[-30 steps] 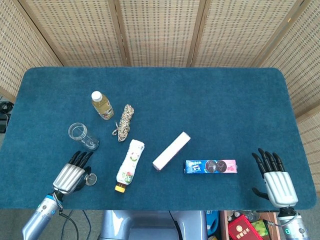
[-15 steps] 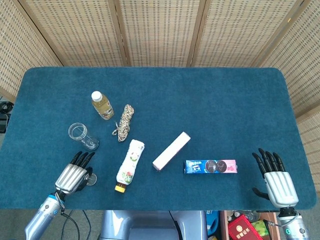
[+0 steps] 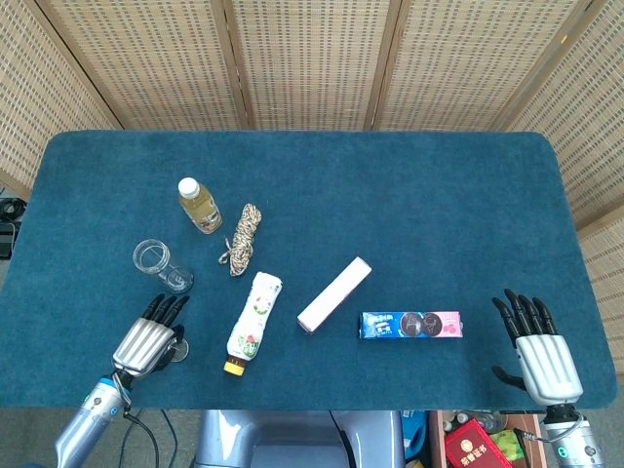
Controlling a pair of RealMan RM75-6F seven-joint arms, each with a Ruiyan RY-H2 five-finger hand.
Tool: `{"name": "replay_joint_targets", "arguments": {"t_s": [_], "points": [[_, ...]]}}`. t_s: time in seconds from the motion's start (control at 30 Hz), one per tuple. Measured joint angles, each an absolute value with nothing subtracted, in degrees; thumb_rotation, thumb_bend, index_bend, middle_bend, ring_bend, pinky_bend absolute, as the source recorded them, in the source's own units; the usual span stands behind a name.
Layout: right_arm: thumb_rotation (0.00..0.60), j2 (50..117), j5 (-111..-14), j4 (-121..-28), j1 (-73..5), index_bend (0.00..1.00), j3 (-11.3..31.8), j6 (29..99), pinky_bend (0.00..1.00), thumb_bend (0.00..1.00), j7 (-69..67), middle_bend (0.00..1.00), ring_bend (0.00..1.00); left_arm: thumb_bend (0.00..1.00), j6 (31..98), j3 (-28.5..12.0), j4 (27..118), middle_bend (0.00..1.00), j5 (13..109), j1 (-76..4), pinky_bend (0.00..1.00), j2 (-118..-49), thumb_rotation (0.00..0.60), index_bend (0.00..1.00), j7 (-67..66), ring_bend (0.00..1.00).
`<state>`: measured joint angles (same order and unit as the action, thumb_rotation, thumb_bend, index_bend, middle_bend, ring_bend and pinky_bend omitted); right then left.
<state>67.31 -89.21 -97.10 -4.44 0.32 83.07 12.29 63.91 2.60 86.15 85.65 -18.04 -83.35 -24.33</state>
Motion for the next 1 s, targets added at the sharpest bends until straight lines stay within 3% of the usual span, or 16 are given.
{"name": "replay_joint_targets", "arguments": {"t_s": [1.0], "points": [[0.6, 67.1, -89.3, -97.1, -4.4, 0.0, 0.3, 83.1, 0.0, 0.0, 11.9, 0.0, 0.0, 0.44, 66.5, 3.1, 86.7, 0.0, 86.3, -18.4, 0.0, -82.9, 0.6, 0.6, -23.8, 0.0]]}}
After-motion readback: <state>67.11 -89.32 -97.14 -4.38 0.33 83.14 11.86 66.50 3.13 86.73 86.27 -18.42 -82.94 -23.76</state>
